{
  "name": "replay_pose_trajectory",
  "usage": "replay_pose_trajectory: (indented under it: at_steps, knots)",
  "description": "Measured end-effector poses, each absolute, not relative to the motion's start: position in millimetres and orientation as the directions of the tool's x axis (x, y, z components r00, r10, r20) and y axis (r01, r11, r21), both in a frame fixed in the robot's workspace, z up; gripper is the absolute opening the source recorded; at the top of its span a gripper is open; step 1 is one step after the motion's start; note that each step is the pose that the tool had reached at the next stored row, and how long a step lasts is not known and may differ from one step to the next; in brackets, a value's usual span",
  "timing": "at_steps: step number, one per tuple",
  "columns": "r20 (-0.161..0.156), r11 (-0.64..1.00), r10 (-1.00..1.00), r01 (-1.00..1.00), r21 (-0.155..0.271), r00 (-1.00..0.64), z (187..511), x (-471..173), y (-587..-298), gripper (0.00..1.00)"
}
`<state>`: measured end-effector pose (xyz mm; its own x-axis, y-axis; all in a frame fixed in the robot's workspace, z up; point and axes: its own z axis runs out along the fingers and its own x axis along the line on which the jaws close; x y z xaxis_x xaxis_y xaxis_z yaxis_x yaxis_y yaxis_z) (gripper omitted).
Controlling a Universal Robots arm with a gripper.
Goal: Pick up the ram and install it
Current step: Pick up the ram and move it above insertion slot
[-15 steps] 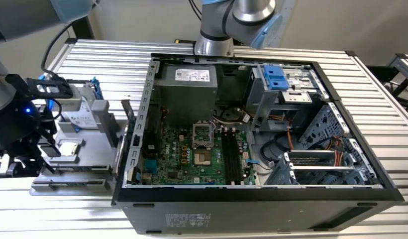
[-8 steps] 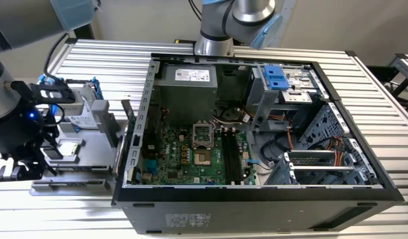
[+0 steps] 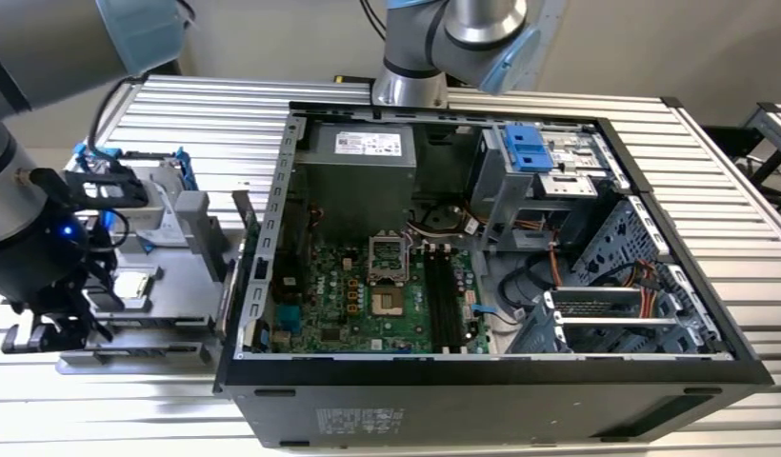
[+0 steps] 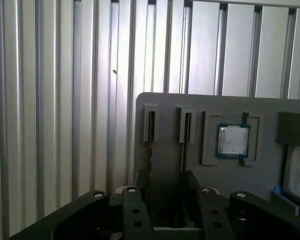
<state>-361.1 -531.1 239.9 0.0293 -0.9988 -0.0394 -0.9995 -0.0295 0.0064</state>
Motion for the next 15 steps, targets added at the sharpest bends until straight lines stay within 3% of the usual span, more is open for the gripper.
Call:
replay_pose_trajectory:
  at_steps: [15]
  knots:
    - [-0.039,-0.019,-0.999,-1.0,0.006,0.019,224.3,-361.2,-535.7,1.0]
